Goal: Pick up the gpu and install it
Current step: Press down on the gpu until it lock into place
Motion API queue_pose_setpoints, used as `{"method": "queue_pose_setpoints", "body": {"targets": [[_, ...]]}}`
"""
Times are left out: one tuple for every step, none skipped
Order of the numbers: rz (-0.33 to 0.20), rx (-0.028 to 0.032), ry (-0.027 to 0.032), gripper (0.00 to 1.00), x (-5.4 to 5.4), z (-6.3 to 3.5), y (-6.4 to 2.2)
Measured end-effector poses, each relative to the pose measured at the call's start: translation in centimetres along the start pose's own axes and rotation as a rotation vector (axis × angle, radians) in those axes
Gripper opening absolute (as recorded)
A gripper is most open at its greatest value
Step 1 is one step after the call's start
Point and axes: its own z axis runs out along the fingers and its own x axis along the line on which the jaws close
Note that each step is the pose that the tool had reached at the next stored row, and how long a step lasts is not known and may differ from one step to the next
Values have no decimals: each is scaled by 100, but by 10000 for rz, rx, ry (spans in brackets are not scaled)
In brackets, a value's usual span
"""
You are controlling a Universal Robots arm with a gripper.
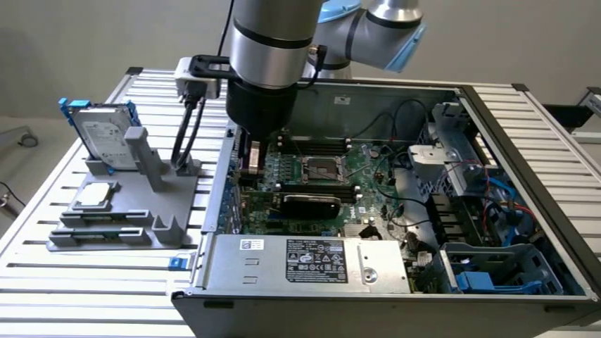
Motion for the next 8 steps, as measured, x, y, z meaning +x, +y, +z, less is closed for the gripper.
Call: {"method": "queue_pose_setpoints", "body": {"targets": [[1,-14,-2,11,0,0,-2],[2,-29,-3,11,-1,0,-3],[3,-46,-4,11,-2,-1,-5],[4,-65,-5,11,-3,-1,-7],[5,-83,-7,11,-4,-2,-8],[5,-103,-9,11,-5,-2,-10],[6,-122,-10,11,-8,-3,-12],[7,-140,-11,11,-10,-3,-14]]}}
